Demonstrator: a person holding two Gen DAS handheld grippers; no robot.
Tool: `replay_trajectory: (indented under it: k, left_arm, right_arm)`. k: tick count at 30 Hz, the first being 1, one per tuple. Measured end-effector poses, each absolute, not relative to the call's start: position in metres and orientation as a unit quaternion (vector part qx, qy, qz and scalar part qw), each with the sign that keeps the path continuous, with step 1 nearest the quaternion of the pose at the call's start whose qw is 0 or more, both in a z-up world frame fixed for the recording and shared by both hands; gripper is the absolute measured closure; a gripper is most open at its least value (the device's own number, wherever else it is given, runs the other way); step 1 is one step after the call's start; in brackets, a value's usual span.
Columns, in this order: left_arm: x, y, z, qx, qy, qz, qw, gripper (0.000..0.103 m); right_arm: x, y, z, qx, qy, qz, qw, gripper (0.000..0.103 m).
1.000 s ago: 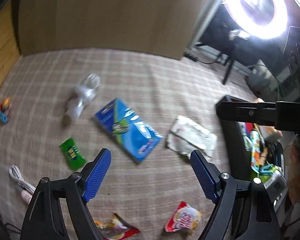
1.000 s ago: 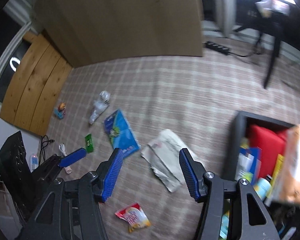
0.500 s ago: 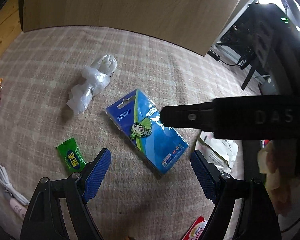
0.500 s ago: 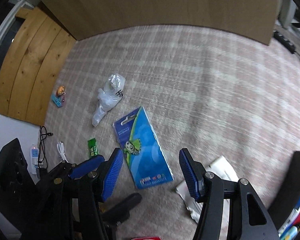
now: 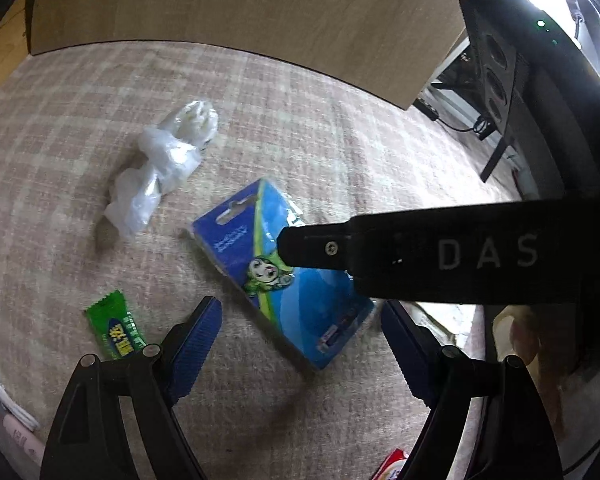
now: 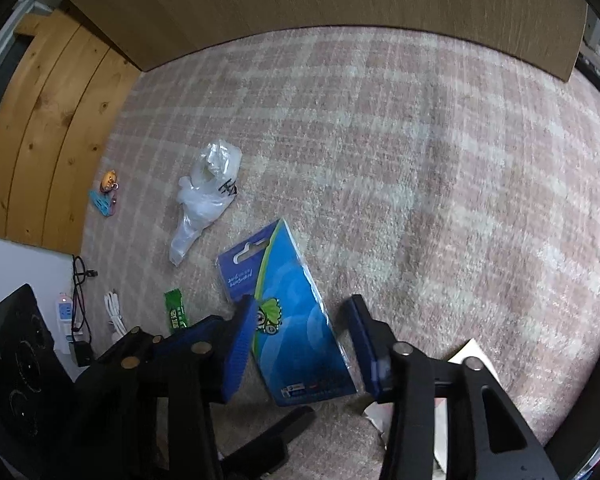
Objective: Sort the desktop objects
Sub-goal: 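Move the right tool to the blue card package on the cloth, then close the right gripper on the blue card package and lift it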
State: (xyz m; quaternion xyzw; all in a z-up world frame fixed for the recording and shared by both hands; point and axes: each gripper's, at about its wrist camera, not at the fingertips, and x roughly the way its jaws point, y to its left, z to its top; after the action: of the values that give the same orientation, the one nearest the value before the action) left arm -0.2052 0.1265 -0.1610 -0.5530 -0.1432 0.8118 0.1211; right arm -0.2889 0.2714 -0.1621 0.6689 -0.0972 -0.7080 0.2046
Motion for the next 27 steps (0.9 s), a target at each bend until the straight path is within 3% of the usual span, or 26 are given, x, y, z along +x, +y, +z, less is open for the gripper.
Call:
replay_trajectory:
  k: [4, 9, 11, 12, 18, 21, 25, 27]
  left_arm:
    - [-0.203, 0.131, -0.161, -0.552, -0.143, 0.811, 0.135, 0.019]
    - [-0.202, 0.129, -0.161, -0.544, -0.153, 0.811, 0.15, 0.019]
    - [-0.202, 0.132, -0.158, -0.54, -0.158, 0.809, 0.168, 0.022]
    - [-0.202, 0.133, -0.157, -0.54, -0.156, 0.809, 0.169, 0.022]
    - [-0.198, 0.131, -0.157, -0.54, -0.148, 0.812, 0.166, 0.022]
    - [-0.195, 0.119, -0.151, -0.537, -0.123, 0.822, 0.147, 0.02]
    - [-0.202, 0.112, -0.161, -0.561, -0.094, 0.811, 0.135, 0.018]
    - [-0.206, 0.109, -0.167, -0.572, -0.101, 0.803, 0.131, 0.017]
  right_arm:
    - [-0.285, 0.273, -0.166, 0.676, -0.117, -0.695, 0.214, 0.077]
    - [-0.279, 0.277, -0.168, 0.676, -0.133, -0.693, 0.209, 0.081]
    - [-0.275, 0.28, -0.171, 0.68, -0.156, -0.682, 0.219, 0.099]
    - [-0.273, 0.28, -0.173, 0.682, -0.165, -0.677, 0.224, 0.101]
    - [-0.266, 0.28, -0.178, 0.68, -0.159, -0.681, 0.219, 0.102]
    - [-0.266, 0.28, -0.17, 0.677, -0.134, -0.694, 0.208, 0.095]
    - [-0.269, 0.279, -0.164, 0.667, -0.131, -0.704, 0.207, 0.066]
    - [-0.272, 0.278, -0.164, 0.67, -0.125, -0.702, 0.208, 0.066]
